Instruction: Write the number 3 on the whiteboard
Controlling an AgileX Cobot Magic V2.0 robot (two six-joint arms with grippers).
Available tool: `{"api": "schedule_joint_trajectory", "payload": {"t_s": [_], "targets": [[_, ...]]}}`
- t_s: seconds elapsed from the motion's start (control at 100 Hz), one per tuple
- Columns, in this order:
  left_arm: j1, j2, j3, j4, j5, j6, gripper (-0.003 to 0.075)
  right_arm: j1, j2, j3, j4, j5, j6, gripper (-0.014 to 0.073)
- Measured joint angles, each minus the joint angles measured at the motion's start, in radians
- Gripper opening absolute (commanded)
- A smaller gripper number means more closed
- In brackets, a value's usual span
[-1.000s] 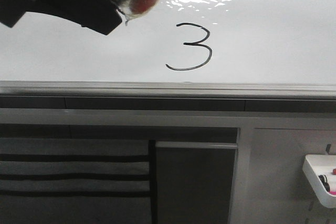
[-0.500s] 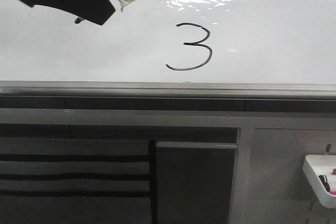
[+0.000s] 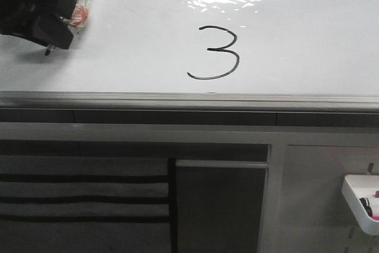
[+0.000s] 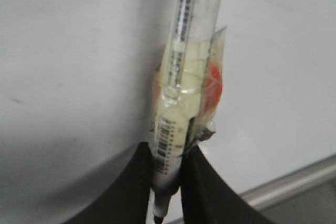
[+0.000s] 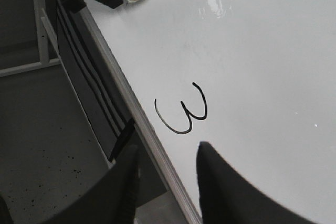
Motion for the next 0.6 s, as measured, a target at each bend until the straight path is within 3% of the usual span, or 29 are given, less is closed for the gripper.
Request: {"api": "schedule_joint_trajectory", "payload": {"t_s": [0.45,0.6], "targets": [[0.008,0.028,0.000,-0.044,-0.035,-0.004,-0.0013,0.000,0.000,0.000,0.000,0.020,0.005,0.0227],[0.008,0.028,0.000,-0.056,-0.037,-0.004,0.0093,0.000,0.000,0.000,0.000,0.021,0.009,0.0227]]}}
